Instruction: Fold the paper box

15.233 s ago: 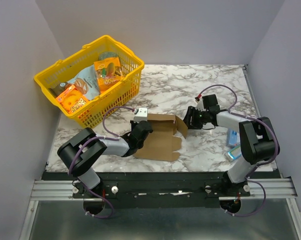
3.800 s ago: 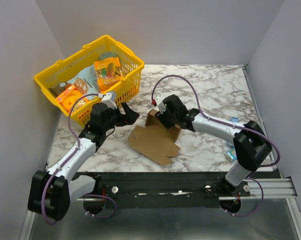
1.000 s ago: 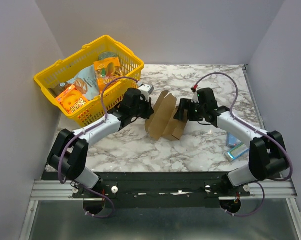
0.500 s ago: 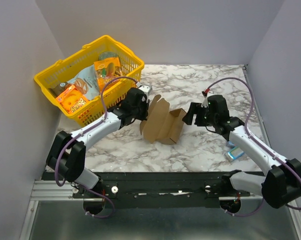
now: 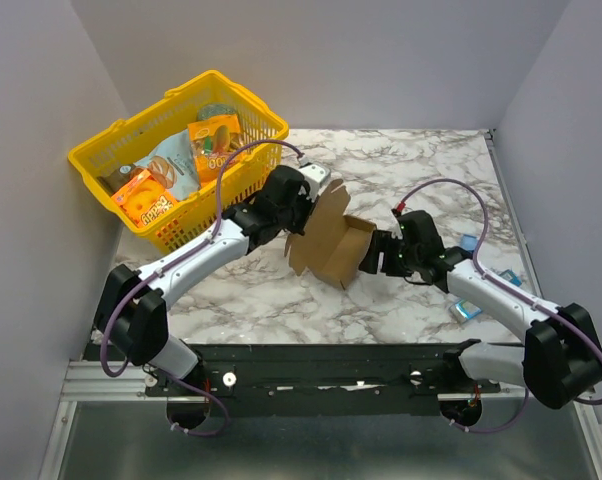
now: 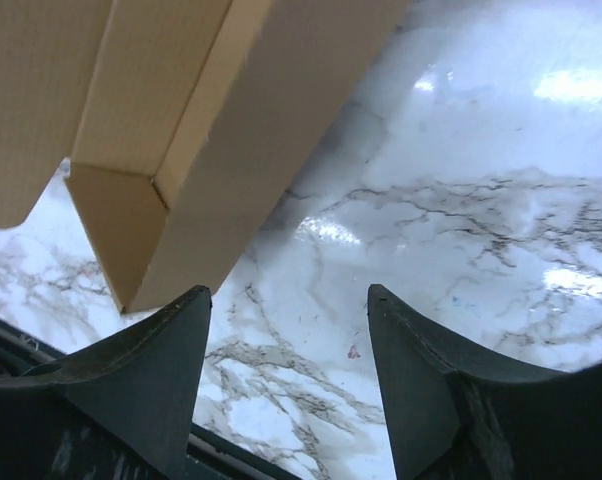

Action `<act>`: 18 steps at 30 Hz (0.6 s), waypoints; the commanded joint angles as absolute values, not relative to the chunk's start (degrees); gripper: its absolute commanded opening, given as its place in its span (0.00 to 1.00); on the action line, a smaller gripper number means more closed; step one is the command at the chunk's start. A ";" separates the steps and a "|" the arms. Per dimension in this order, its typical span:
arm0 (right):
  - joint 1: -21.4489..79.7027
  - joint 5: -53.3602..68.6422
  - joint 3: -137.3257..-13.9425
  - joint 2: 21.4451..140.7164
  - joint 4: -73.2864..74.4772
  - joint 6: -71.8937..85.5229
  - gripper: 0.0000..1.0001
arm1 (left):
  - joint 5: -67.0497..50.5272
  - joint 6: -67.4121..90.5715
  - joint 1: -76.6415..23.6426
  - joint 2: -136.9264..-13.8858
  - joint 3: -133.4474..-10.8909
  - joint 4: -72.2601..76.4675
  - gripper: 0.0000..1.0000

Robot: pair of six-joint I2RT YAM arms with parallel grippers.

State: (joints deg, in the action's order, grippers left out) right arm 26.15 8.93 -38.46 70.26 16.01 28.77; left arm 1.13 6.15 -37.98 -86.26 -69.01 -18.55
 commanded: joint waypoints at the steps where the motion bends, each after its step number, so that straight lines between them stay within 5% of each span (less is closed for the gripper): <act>1: 26.10 4.31 -40.77 69.08 16.08 29.71 0.80 | 3.25 -4.74 -41.39 -86.39 -70.48 -21.79 0.00; 5: 26.10 7.29 -42.28 71.18 15.12 31.81 0.85 | 1.59 -1.77 -41.57 -87.89 -72.77 -23.03 0.06; 9: 26.19 7.12 -40.78 71.37 14.24 33.48 0.84 | -2.27 2.26 -41.57 -85.96 -72.07 -19.70 0.22; 17: 26.10 5.01 -37.97 70.66 13.62 33.49 0.82 | -17.30 11.68 -41.48 -84.20 -68.91 -11.53 0.33; 18: 26.10 5.27 -37.45 70.93 13.36 33.66 0.82 | -19.14 12.39 -41.57 -84.03 -68.38 -10.38 0.41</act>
